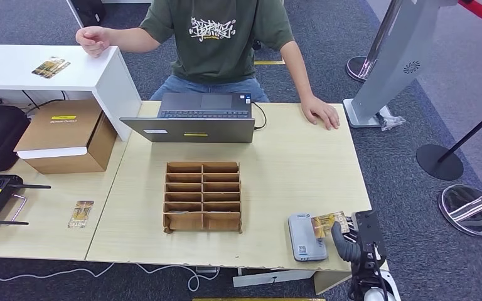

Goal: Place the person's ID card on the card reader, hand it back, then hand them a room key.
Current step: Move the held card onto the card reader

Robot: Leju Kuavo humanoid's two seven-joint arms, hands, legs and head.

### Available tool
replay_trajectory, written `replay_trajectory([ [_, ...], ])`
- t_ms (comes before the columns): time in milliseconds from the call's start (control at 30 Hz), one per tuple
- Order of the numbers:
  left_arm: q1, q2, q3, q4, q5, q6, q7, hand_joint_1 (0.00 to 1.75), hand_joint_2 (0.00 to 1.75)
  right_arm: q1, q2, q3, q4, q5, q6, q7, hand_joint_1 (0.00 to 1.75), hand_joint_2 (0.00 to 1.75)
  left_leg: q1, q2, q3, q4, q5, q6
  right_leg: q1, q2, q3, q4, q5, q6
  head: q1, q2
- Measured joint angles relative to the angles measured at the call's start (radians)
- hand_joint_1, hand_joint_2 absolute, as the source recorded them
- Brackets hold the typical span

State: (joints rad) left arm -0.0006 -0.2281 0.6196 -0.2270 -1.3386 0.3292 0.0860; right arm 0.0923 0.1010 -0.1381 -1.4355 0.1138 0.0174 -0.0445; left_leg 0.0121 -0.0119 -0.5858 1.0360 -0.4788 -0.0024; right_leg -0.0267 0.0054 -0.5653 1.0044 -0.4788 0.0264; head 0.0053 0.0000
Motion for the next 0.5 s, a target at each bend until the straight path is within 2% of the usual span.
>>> replay_trajectory([
  [500, 0.002, -0.004, 0.017, 0.0, -0.006, 0.003, 0.0, 0.0, 0.0, 0.025, 0.032, -0.01, 0.02, 0.029, 0.0, 0.024, 1.75, 1.75, 0.0, 0.0, 0.0, 0.0, 0.0, 0.0, 0.0, 0.0, 0.0, 0.0, 0.0, 0.0, 0.0, 0.0],
])
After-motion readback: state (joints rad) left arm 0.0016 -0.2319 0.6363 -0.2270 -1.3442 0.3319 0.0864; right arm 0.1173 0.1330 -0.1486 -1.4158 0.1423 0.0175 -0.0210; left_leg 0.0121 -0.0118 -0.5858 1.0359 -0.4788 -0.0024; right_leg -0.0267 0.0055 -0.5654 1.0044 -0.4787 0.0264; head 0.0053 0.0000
